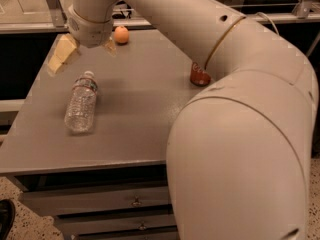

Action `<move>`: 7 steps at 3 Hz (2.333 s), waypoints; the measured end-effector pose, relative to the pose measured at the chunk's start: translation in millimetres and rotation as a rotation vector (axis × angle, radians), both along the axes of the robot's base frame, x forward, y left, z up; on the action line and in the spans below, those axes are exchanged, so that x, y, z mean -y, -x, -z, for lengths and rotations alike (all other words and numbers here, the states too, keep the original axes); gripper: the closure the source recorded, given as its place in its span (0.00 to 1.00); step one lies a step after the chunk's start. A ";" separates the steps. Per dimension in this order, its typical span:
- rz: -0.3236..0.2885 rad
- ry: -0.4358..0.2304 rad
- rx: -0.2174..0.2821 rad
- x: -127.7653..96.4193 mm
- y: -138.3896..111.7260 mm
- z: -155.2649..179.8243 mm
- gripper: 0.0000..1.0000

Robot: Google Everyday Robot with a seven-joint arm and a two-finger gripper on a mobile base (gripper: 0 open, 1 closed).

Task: Place water bottle upright

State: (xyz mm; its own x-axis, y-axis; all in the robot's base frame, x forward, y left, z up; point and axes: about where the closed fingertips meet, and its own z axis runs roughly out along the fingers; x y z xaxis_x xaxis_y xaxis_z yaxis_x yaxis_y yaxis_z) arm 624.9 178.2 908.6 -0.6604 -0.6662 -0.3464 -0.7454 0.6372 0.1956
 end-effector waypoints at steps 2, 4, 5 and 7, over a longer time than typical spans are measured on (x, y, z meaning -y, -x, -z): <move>0.044 0.039 -0.020 -5.7 -4.1 7.4 0.00; 0.374 0.307 -0.087 -16.6 -22.8 58.3 0.00; 0.551 0.362 -0.102 -23.7 -26.6 63.7 0.00; 0.750 0.367 -0.113 -29.8 -13.6 57.7 0.00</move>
Offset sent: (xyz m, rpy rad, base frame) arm 0.0073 0.0063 -0.0096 -0.0779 0.0369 -0.0903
